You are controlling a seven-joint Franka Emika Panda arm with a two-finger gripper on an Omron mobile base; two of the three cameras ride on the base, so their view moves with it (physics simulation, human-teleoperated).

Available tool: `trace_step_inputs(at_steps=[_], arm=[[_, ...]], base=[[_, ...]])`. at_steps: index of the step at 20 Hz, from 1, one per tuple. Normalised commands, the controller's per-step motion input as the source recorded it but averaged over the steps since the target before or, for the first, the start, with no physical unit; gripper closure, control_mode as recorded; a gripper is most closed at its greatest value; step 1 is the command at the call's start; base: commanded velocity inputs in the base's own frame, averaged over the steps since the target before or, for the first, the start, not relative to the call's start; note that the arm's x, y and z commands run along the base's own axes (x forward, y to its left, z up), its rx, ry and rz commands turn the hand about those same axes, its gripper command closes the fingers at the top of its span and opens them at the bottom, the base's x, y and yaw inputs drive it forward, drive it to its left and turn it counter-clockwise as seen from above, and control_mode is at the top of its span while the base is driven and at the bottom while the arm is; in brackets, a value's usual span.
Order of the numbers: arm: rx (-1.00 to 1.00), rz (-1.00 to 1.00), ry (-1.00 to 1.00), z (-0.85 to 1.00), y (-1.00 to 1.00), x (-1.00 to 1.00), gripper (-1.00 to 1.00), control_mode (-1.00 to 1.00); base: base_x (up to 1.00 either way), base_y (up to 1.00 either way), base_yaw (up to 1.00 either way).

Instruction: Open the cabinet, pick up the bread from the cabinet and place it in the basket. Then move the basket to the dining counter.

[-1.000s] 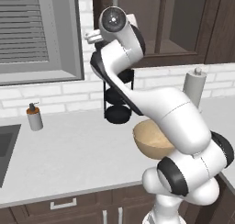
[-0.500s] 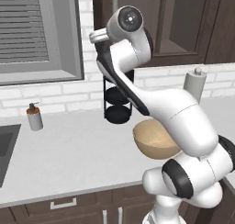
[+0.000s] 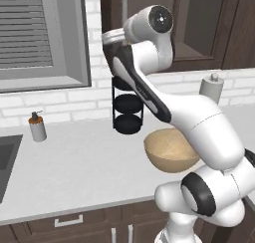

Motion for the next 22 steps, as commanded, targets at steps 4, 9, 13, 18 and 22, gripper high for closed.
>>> trace_step_inputs(at_steps=[4, 9, 13, 18, 22], arm=[[0.04, 0.08, -0.01, -0.16, 0.0, 0.13, 1.0, -1.0], [0.1, 0.01, 0.0, 0.0, -0.31, -0.59, 1.0, -1.0], [0.19, 0.04, 0.0, 0.02, -0.65, -1.0, 1.0, -1.0], [0.2, 0.05, 0.02, 0.23, -0.74, -1.0, 1.0, -1.0], [0.15, 0.11, 0.13, 0.29, -0.73, -1.0, 1.0, -1.0]], base=[[0.0, 0.0, 0.0], [0.0, 0.0, 0.0], [0.0, 0.0, 0.0], [0.0, 0.0, 0.0], [0.0, 0.0, 0.0]])
